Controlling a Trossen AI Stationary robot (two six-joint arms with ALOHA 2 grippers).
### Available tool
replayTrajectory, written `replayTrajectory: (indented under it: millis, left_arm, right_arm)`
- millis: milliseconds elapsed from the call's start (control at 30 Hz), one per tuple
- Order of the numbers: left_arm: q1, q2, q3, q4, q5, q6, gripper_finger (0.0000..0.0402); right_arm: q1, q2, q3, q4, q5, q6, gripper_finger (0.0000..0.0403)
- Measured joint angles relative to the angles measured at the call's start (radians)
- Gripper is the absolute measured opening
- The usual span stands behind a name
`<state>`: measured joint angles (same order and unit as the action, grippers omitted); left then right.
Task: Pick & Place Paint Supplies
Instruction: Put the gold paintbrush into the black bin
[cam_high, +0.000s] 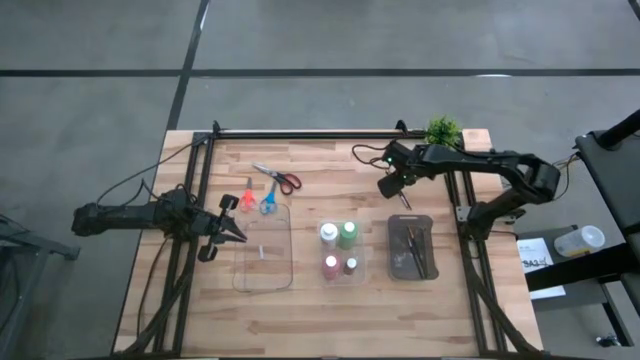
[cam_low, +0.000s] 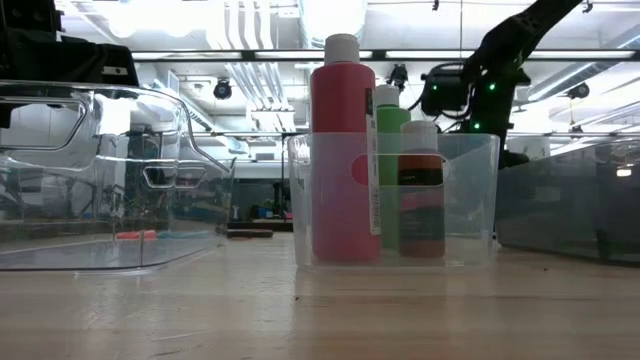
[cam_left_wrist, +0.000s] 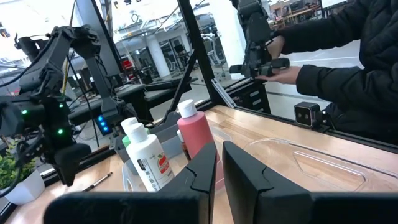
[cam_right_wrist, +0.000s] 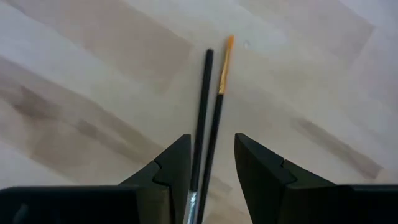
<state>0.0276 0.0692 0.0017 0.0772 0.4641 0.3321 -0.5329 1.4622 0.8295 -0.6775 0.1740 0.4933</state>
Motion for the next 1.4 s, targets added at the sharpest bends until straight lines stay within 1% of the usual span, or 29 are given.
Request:
replayTrajectory:
  millis: [100, 233, 633, 967, 1233, 1400]
  left_arm:
    - [0.0, 0.0, 0.0, 0.0, 0.0, 0.0, 0.0036]
    - [0.0, 0.0, 0.0, 0.0, 0.0, 0.0, 0.0036]
    - [0.0, 0.0, 0.0, 0.0, 0.0, 0.0, 0.0036]
    - [0.0, 0.0, 0.0, 0.0, 0.0, 0.0, 0.0036]
    - [0.0, 0.0, 0.0, 0.0, 0.0, 0.0, 0.0035]
    - [0.0, 0.0, 0.0, 0.0, 0.0, 0.0, 0.0035]
  right_arm:
    - [-0.03, 0.027, 0.0, 0.036, -0.036, -0.037, 0.0118]
    - [-0.061, 0.056, 0.0, 0.042, -0.072, -0.044, 0.0118]
    - [-0.078, 0.123, 0.001, 0.089, -0.07, -0.06, 0.0118]
    - [-0.087, 0.184, 0.005, 0.093, -0.069, -0.06, 0.0118]
    - [-0.087, 0.179, 0.003, 0.097, -0.07, -0.059, 0.0118]
    - [-0.087, 0.145, -0.002, 0.1, -0.07, -0.059, 0.0118]
